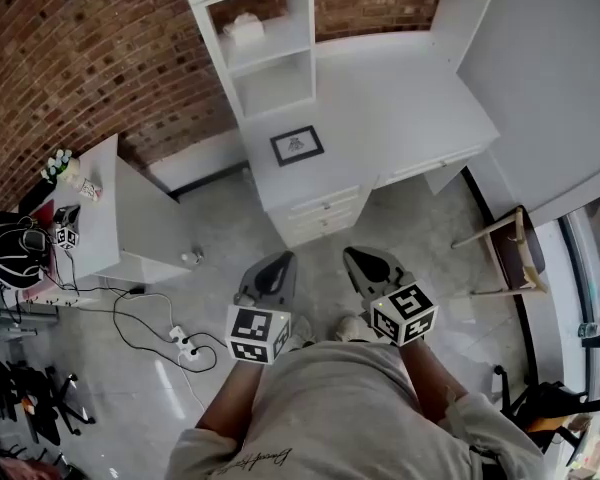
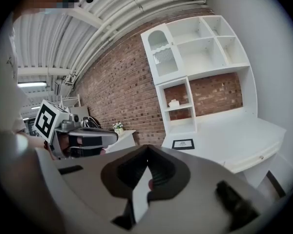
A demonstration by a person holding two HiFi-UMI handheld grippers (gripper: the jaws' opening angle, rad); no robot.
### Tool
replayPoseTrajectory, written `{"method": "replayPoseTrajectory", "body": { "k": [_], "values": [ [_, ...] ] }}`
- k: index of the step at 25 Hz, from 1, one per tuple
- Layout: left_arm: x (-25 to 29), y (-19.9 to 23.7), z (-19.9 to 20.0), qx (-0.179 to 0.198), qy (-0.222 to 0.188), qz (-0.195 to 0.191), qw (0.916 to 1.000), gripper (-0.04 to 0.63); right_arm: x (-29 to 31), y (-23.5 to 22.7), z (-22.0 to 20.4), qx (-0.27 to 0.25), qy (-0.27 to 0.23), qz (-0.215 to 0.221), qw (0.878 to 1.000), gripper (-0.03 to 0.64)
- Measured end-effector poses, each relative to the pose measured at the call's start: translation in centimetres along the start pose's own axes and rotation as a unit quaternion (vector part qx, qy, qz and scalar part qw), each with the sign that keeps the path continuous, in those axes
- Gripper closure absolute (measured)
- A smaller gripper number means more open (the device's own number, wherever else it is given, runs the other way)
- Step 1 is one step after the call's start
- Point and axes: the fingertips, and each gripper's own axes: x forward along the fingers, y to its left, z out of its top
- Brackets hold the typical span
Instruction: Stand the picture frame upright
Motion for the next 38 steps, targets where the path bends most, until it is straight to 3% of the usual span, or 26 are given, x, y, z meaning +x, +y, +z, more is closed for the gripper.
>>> {"method": "replayPoseTrajectory", "body": {
  "k": [22, 32, 38],
  "values": [
    [-3.5, 5.2, -0.8, -0.009, -0.015, -0.032, 0.9993, 0.574, 3.7, 4.5, 0.8, 0.011, -0.010, -0.033, 0.999, 0.588],
    [-1.5, 7.3, -0.1, -0.009, -0.014, -0.031, 0.9994, 0.574, 6.6, 3.3, 1.7, 0.014, -0.013, -0.028, 0.999, 0.588],
    [2.0, 9.0, 1.1, -0.005, -0.016, -0.030, 0.9994, 0.574, 9.3, -0.1, 3.0, 0.022, -0.017, -0.027, 0.999, 0.589]
  ]
}}
